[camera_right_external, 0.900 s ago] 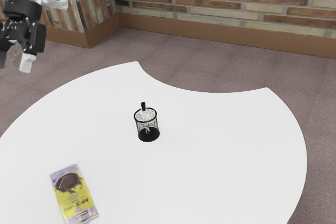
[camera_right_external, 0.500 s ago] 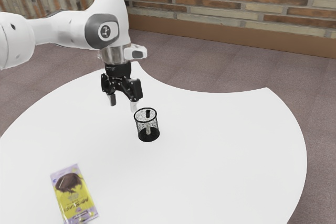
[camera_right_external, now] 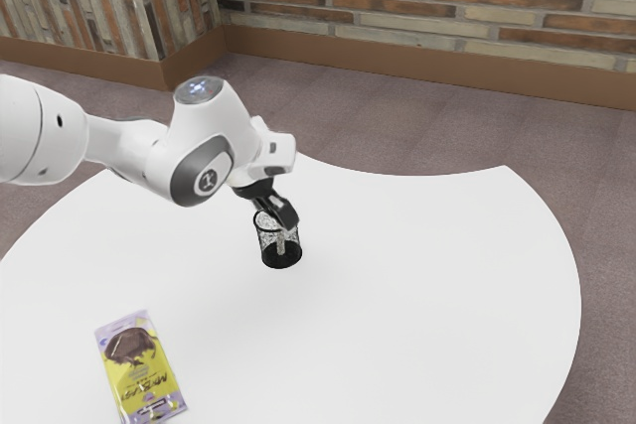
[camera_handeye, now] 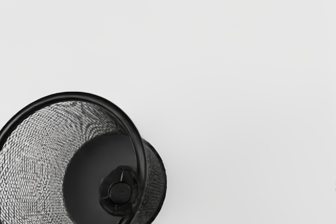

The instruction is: Take the marker out of the pen holder and place it to the left of the pen holder.

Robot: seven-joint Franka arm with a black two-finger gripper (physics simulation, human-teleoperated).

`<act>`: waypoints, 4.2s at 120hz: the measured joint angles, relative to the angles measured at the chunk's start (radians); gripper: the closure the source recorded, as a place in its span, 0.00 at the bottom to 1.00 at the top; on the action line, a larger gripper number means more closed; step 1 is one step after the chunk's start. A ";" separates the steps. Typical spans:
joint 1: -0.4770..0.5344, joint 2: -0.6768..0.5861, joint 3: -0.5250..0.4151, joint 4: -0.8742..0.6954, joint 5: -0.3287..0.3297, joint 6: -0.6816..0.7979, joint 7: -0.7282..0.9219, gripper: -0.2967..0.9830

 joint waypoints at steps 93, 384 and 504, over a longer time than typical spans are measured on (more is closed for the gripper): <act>0.062 0.058 -0.038 -0.066 -0.009 0.301 0.125 0.59; 0.555 0.220 -0.267 0.046 -0.152 0.269 0.171 0.75; 0.605 0.156 -0.266 -0.074 -0.154 0.227 0.176 0.50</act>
